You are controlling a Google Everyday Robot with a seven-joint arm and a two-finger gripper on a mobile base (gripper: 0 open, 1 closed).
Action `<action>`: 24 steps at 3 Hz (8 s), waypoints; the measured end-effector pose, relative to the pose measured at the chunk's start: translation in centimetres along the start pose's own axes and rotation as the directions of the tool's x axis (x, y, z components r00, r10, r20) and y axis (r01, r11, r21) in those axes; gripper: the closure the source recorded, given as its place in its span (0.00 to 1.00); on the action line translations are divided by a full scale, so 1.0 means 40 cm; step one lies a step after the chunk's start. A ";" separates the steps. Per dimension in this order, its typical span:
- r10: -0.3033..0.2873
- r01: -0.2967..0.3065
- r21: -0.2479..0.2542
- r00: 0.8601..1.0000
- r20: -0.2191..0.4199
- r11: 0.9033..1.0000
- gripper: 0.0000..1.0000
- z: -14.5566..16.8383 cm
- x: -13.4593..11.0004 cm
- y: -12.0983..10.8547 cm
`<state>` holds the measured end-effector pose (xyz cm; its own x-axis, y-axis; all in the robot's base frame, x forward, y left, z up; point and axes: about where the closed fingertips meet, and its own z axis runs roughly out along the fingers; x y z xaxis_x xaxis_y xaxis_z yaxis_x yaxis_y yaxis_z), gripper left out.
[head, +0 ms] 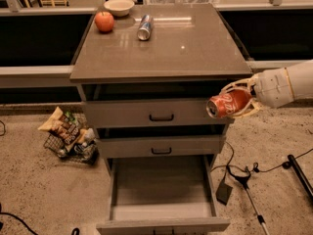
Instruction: Pick coke can from bottom drawer and place on counter
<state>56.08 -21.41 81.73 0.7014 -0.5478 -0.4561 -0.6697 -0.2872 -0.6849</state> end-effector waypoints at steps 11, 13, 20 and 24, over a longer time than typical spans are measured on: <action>0.354 -0.356 0.187 0.934 0.044 0.916 1.00 0.091 0.171 -0.508; 0.479 -0.476 0.110 0.878 -0.004 0.873 1.00 0.151 0.224 -0.499; 0.560 -0.535 0.191 0.821 -0.113 0.823 0.00 0.146 0.331 -0.499; 0.481 -0.413 0.381 0.871 -0.100 0.827 0.00 -0.169 0.172 -0.633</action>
Offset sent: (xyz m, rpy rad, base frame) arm 0.1053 0.0508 0.1174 0.0596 -0.2190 0.0910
